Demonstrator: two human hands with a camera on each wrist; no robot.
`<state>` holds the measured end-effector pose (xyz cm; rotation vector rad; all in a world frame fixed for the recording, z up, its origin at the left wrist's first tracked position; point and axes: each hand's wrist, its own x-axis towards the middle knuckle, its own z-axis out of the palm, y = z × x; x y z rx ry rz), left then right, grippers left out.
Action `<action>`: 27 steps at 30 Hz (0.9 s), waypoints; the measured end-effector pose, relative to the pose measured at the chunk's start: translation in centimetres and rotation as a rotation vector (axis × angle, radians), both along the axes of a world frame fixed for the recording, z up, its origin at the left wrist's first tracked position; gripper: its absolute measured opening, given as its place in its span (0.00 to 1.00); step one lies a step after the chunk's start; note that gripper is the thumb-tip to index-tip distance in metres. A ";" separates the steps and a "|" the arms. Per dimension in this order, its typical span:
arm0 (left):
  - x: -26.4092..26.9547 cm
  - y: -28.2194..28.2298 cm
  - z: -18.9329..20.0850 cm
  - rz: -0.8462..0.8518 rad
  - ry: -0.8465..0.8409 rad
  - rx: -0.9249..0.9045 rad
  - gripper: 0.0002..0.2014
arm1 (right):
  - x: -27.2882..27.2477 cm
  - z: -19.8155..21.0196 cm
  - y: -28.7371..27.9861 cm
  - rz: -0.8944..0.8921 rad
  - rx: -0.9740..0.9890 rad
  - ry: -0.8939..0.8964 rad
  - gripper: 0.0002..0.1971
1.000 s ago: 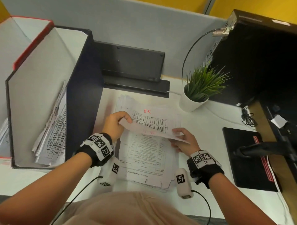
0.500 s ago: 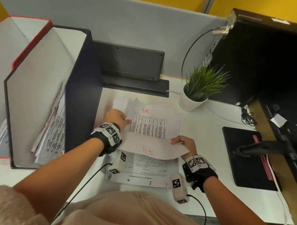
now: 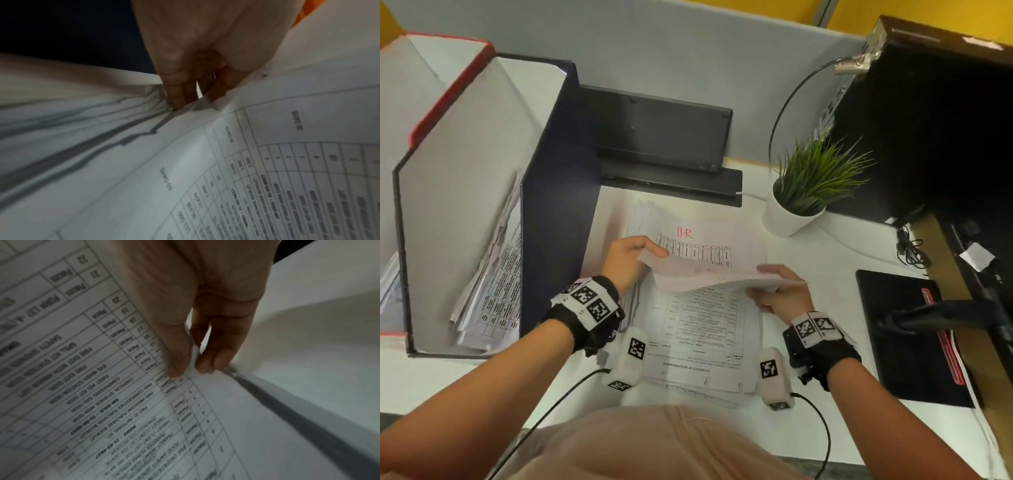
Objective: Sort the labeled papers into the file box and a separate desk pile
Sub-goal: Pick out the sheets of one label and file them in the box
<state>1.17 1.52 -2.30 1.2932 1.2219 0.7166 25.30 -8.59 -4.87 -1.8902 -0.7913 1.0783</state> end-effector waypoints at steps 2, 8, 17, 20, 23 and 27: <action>0.1 0.6 -0.2 0.063 0.013 -0.079 0.14 | 0.0 0.1 -0.2 0.042 -0.036 -0.027 0.08; 0.3 2.6 -0.8 0.272 0.204 -0.187 0.14 | 0.2 -2.5 -0.9 -0.194 0.089 0.269 0.20; 0.8 3.0 -1.4 -0.040 0.884 -0.053 0.25 | -0.1 -3.6 -1.3 -0.239 0.036 0.299 0.27; 1.3 2.9 -1.7 -0.052 0.900 -0.064 0.28 | -0.3 -3.5 -1.2 -0.284 0.037 0.336 0.28; 1.3 2.8 -1.9 -0.010 0.885 -0.058 0.25 | -0.7 -2.9 -1.3 -0.267 0.030 0.330 0.28; 1.2 2.5 -1.7 0.021 0.923 -0.085 0.26 | -1.0 -2.1 -1.0 -0.290 0.014 0.366 0.23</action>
